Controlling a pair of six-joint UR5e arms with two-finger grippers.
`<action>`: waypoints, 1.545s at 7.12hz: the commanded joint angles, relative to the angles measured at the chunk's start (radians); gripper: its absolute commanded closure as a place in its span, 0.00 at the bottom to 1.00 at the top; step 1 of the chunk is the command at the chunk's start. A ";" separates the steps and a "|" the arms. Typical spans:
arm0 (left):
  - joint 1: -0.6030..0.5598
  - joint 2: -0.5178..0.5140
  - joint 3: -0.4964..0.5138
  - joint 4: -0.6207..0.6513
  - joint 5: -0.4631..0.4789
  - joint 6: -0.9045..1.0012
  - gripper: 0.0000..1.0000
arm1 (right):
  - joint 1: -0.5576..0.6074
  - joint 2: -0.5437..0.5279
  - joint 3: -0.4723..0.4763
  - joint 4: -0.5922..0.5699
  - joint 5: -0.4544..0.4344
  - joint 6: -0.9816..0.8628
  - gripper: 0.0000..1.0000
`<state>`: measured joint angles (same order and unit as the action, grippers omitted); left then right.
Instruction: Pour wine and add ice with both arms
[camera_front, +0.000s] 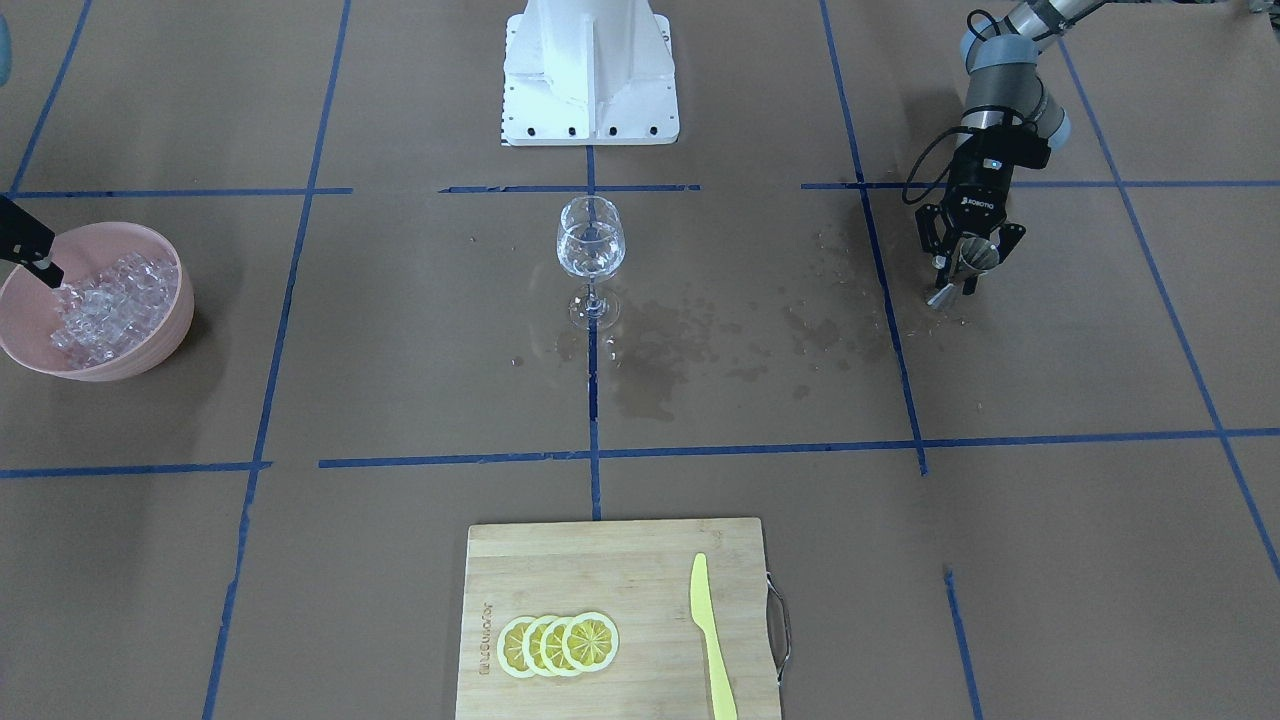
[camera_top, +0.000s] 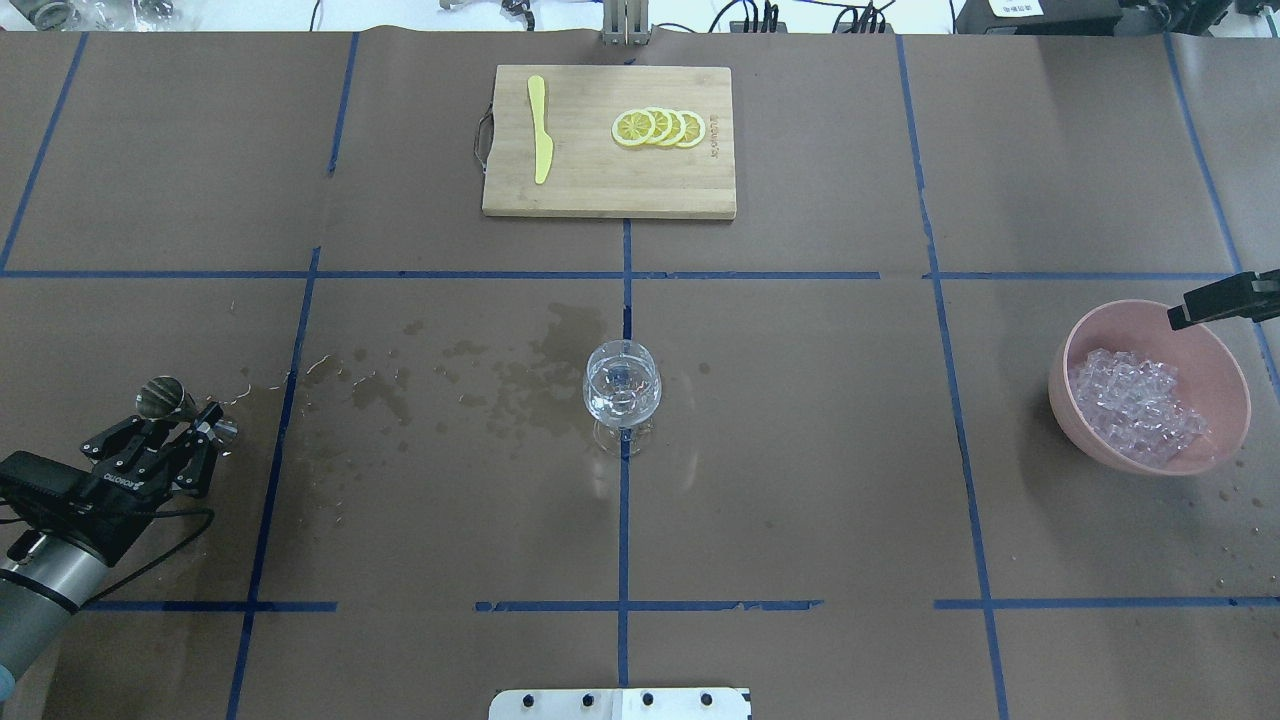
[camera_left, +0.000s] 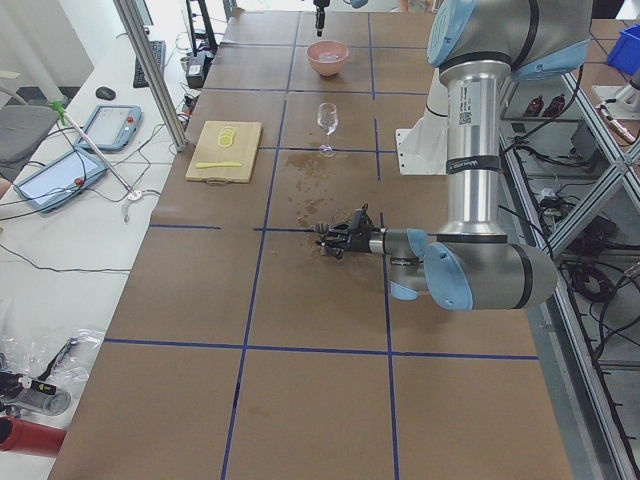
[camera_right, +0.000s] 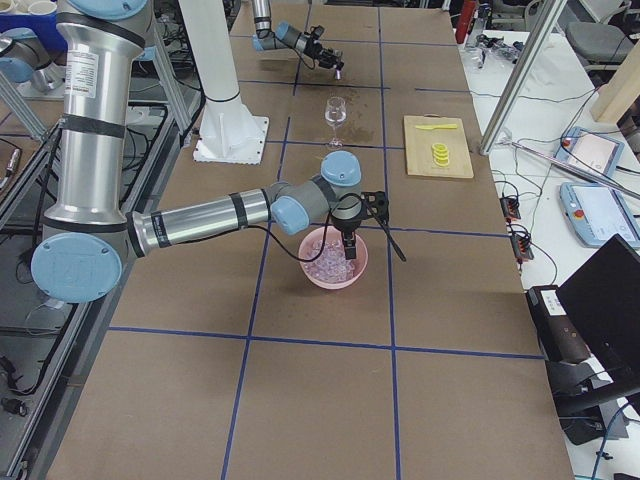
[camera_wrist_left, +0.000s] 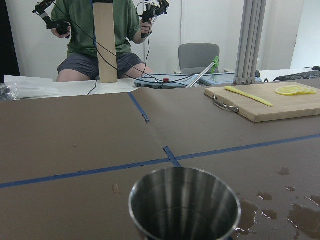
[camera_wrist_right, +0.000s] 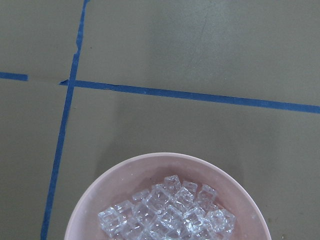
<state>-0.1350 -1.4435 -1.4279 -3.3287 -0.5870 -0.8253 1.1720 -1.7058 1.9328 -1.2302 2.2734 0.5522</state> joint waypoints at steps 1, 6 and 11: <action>0.000 0.000 -0.003 -0.003 -0.001 0.002 0.12 | 0.000 0.000 0.000 0.000 0.000 0.000 0.00; -0.003 0.174 -0.165 0.068 -0.244 0.017 0.00 | 0.000 0.000 0.000 0.000 0.000 0.000 0.00; -0.029 0.403 -0.293 0.178 -0.499 0.017 0.00 | -0.005 0.002 -0.003 -0.002 -0.002 0.000 0.00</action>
<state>-0.1509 -1.1123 -1.6841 -3.1598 -1.0183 -0.8084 1.1704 -1.7044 1.9309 -1.2316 2.2719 0.5517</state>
